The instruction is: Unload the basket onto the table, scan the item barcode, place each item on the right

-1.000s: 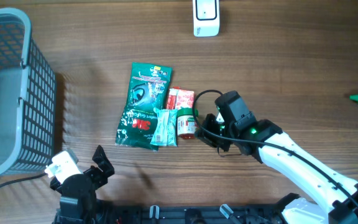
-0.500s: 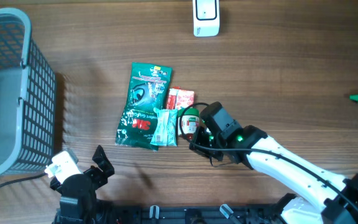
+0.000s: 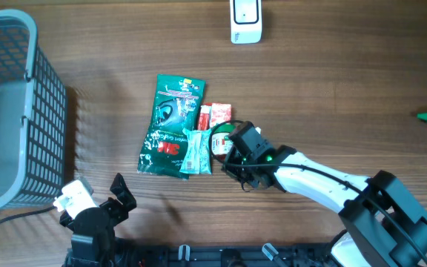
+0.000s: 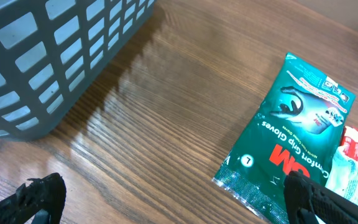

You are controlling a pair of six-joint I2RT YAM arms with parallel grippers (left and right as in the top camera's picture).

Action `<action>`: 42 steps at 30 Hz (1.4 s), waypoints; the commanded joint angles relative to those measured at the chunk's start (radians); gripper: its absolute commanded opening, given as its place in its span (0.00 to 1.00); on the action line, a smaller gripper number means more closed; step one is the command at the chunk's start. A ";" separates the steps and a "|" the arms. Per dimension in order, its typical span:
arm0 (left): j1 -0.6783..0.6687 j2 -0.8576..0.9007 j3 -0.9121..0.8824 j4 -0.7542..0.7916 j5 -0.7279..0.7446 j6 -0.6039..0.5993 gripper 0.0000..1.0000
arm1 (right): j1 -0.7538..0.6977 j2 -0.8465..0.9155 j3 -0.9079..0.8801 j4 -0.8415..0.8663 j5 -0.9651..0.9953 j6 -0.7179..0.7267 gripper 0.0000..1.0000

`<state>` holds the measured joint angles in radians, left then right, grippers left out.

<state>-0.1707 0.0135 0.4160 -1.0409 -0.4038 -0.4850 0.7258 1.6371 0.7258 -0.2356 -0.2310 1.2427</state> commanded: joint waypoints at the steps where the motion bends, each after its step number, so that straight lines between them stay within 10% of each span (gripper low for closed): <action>1: 0.005 -0.007 -0.005 0.002 -0.013 -0.010 1.00 | -0.022 -0.037 -0.007 -0.001 0.077 0.018 0.04; 17: 0.005 -0.007 -0.005 0.002 -0.013 -0.010 1.00 | -0.077 -0.039 -0.007 0.107 0.135 0.115 0.04; 38: 0.005 -0.007 -0.005 0.002 -0.013 -0.010 1.00 | -0.233 -0.065 0.006 0.102 0.089 -0.118 0.06; 42: 0.005 -0.007 -0.005 0.002 -0.013 -0.010 1.00 | -0.239 -0.143 0.100 -0.161 0.119 -0.122 0.29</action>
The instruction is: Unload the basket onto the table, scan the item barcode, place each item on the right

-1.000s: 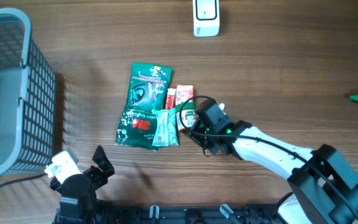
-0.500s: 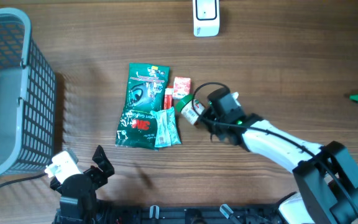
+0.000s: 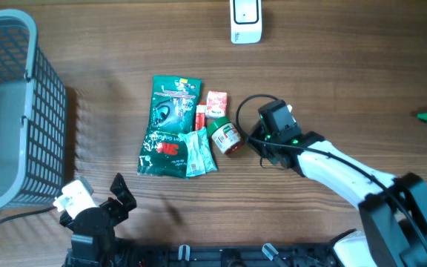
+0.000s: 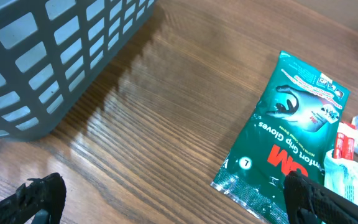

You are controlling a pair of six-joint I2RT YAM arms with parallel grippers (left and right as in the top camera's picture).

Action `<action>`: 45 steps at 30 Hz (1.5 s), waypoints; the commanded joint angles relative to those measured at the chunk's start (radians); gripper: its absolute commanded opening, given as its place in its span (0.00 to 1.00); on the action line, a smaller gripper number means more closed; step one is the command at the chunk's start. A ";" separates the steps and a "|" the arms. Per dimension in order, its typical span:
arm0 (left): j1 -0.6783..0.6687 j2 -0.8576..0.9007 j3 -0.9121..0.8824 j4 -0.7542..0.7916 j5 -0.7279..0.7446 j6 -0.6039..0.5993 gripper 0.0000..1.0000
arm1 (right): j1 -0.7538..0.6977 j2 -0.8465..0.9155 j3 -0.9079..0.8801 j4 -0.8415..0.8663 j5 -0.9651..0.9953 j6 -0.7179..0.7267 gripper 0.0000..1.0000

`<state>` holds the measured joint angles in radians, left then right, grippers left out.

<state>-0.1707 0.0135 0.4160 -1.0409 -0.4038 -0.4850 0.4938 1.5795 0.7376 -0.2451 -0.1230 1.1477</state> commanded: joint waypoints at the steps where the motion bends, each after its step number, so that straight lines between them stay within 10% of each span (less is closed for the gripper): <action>1: 0.005 -0.007 -0.005 0.002 -0.013 -0.010 1.00 | -0.011 -0.100 0.121 -0.225 0.025 -0.026 0.50; 3: 0.005 -0.007 -0.005 0.002 -0.013 -0.010 1.00 | -0.031 -0.126 0.257 -0.465 0.051 -0.037 1.00; 10: 0.005 -0.007 -0.005 0.002 -0.013 -0.010 1.00 | -0.061 -0.132 0.650 -0.790 0.035 -0.232 1.00; 45: 0.005 -0.007 -0.005 0.002 -0.013 -0.010 1.00 | -0.100 0.378 0.658 -0.670 -0.447 -0.018 1.00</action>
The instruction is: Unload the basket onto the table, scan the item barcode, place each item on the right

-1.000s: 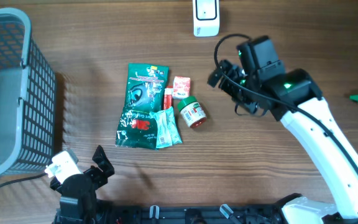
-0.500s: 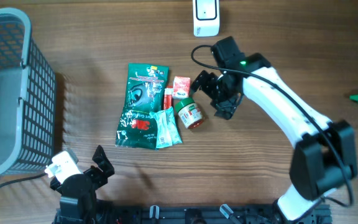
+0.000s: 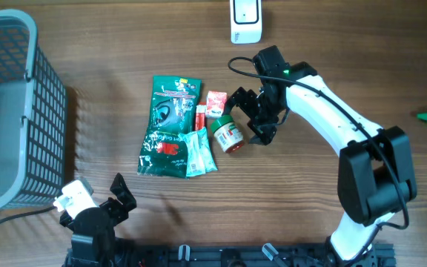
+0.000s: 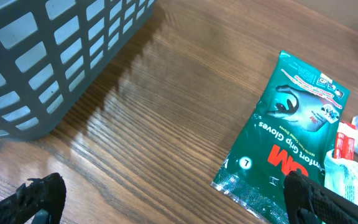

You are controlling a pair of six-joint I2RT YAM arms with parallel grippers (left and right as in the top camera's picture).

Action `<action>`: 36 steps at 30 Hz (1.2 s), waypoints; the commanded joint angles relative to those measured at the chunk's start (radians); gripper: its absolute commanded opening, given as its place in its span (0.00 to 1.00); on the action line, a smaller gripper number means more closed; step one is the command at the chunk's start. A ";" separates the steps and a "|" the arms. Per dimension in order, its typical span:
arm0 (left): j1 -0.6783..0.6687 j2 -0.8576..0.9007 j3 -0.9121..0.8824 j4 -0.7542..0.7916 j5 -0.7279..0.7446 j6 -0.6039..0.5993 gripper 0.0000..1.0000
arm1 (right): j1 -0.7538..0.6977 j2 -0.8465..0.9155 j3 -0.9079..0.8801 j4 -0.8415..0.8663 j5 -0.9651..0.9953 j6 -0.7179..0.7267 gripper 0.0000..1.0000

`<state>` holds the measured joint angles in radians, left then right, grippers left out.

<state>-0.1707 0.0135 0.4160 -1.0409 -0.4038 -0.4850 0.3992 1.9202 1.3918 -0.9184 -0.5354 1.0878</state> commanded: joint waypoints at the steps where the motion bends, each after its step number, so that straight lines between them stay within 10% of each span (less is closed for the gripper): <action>1: 0.005 -0.007 -0.005 0.002 -0.013 -0.010 1.00 | -0.005 0.041 0.004 0.011 -0.035 0.042 0.99; 36: 0.005 -0.007 -0.005 0.002 -0.013 -0.010 1.00 | 0.030 0.053 0.005 0.049 -0.022 0.303 0.99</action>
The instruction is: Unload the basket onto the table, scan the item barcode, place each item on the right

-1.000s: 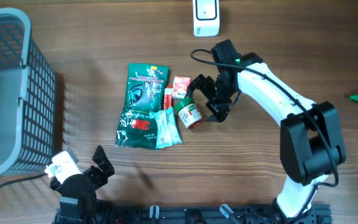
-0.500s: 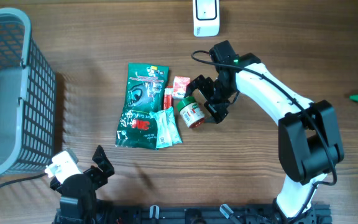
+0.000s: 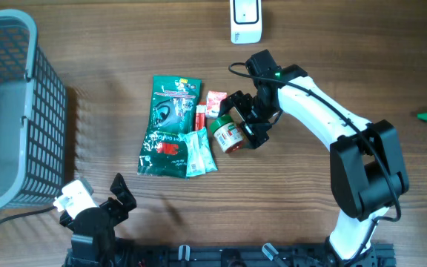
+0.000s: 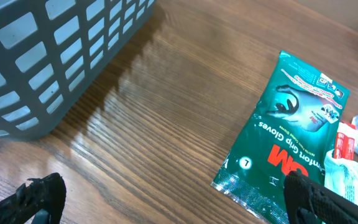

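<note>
A small jar (image 3: 228, 136) with a red label lies on the table in a cluster with a green 3M gloves packet (image 3: 170, 126), a red-and-white sachet (image 3: 215, 104) and a teal sachet (image 3: 197, 152). My right gripper (image 3: 242, 120) is open just right of the jar, its fingers spread along the jar's side with nothing gripped. The white scanner (image 3: 245, 21) stands at the far edge. My left gripper (image 4: 173, 205) rests open at the near left, and the gloves packet (image 4: 294, 127) shows ahead of it.
A grey mesh basket (image 3: 10, 111) fills the left side, and its wall (image 4: 48, 56) is close to the left gripper. A red, yellow and green bottle lies at the right edge.
My right gripper has shifted slightly left, nearer the jar, and is still open. The cluster of items and the left arm have not moved.
The right gripper was first low over the jar from the near side. Then it stood back to the right, with the jar and packets nudged slightly. Later it was reaching in from the far side, open beside the jar, and now it stands closer.
</note>
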You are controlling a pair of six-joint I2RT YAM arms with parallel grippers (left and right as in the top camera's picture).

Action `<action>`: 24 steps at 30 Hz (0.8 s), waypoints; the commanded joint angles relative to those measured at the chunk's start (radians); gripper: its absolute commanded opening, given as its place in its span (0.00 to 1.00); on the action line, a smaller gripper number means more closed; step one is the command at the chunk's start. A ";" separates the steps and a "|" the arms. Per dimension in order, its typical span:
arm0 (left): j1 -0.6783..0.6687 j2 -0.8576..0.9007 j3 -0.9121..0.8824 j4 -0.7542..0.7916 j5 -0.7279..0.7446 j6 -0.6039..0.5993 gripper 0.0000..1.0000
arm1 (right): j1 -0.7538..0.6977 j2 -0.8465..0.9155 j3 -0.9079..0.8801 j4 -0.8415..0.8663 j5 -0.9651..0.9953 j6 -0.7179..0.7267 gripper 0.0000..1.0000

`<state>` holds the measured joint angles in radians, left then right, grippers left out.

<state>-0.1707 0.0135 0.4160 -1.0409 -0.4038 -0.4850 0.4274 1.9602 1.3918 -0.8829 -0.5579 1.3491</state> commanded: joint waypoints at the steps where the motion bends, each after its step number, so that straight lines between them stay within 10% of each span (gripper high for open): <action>1: 0.005 -0.007 -0.005 0.002 -0.013 -0.010 1.00 | 0.002 0.013 0.005 0.016 0.006 0.043 0.99; 24: 0.005 -0.007 -0.005 0.002 -0.013 -0.010 1.00 | 0.039 0.117 0.005 0.016 0.087 0.037 0.94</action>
<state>-0.1707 0.0135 0.4160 -1.0409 -0.4038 -0.4850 0.4664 2.0647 1.3918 -0.8436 -0.5316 1.3731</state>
